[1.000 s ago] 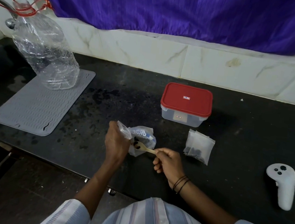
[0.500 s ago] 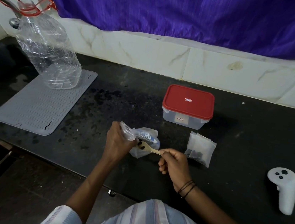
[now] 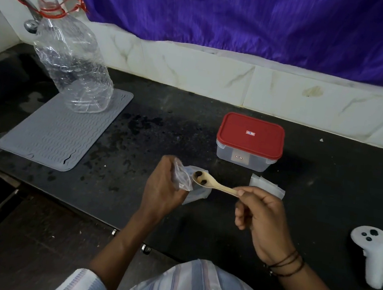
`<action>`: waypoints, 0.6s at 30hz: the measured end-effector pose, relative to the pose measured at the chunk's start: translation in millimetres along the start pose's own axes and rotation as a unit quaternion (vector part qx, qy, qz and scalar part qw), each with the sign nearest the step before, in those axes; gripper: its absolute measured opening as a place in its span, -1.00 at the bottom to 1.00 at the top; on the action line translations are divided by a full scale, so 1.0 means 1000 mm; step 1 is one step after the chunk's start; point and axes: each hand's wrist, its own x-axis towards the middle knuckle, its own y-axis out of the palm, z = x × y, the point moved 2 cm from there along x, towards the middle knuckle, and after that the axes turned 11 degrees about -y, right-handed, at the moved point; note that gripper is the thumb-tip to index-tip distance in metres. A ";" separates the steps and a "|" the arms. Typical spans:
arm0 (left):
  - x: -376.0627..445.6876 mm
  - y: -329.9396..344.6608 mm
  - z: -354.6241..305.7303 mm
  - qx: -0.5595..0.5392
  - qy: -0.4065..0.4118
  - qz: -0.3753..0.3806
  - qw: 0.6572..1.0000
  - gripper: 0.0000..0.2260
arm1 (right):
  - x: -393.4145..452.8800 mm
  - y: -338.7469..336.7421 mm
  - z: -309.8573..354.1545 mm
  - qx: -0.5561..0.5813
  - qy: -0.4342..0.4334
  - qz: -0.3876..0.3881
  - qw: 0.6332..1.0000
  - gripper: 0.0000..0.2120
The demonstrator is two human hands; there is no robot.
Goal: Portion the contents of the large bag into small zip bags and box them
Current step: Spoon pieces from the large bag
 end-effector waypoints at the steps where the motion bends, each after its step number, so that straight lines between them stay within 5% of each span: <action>1: -0.002 0.000 -0.009 0.004 0.019 0.011 1.000 -0.72 | 0.000 0.000 0.005 -0.004 -0.005 0.001 1.000 -0.83; 4: -0.005 0.004 -0.024 0.023 0.080 0.029 0.996 -0.61 | 0.000 0.000 0.011 -0.032 -0.023 0.006 0.999 -0.84; 13: -0.001 0.027 0.001 0.130 0.088 0.078 0.984 -0.80 | 0.000 -0.004 0.011 -0.183 -0.097 0.027 0.978 -0.80; 16: -0.005 0.034 0.004 0.125 0.088 0.057 0.987 -0.74 | -0.001 0.000 0.018 -0.327 -0.216 0.074 0.917 -0.85; 18: -0.010 0.037 -0.002 0.119 0.103 0.057 0.986 -0.73 | -0.002 0.007 0.021 -0.433 -0.323 0.104 0.835 -0.82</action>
